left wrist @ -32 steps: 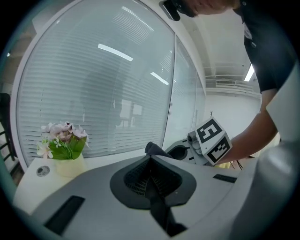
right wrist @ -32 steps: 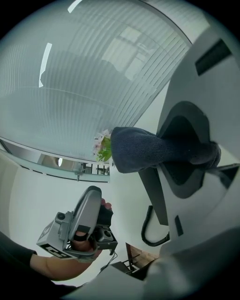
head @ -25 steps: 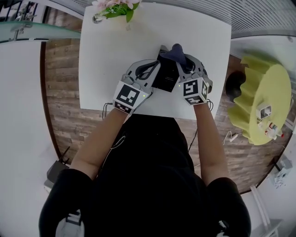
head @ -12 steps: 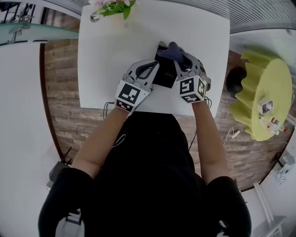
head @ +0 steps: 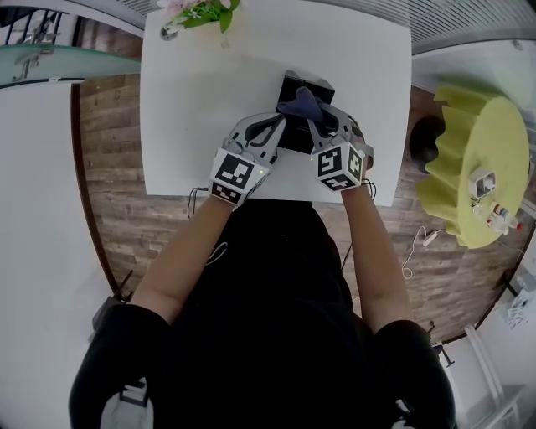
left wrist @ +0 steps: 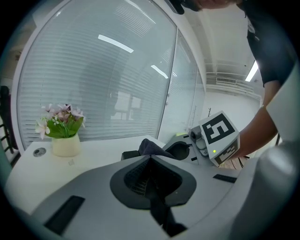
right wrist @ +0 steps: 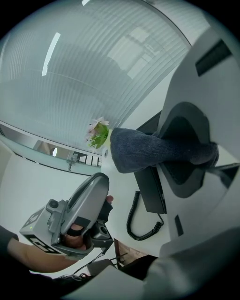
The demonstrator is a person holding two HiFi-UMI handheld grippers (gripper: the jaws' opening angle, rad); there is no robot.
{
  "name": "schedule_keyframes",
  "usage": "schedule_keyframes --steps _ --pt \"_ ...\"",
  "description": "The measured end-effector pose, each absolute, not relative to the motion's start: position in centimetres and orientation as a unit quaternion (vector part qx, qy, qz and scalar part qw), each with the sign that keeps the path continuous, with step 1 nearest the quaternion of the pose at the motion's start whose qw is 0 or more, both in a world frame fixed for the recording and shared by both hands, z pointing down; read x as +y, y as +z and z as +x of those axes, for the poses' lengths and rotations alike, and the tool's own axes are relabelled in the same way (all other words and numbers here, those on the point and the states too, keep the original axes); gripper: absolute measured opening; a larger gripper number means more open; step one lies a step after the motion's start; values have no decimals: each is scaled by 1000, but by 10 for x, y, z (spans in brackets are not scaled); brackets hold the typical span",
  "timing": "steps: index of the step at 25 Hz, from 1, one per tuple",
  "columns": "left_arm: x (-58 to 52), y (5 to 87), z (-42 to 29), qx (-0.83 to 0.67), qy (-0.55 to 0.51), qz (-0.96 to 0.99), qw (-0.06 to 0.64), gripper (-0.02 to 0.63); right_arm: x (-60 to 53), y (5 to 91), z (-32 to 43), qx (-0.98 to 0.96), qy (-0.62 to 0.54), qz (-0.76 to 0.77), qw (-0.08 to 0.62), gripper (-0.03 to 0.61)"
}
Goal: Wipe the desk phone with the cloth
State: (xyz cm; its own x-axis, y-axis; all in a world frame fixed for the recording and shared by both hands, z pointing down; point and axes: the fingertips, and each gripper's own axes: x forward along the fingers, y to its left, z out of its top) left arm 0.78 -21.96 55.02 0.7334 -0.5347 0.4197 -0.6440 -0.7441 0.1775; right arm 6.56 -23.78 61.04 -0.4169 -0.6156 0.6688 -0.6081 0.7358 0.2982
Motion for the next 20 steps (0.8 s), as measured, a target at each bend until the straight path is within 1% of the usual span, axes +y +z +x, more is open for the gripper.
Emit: schedule_keyframes --steps 9,20 --pt "-205 563 -3 -321 185 914 164 11 -226 618 63 -841 21 372 393 81" --pt "-184 572 -11 -320 191 912 170 11 -176 642 48 -845 33 341 412 81"
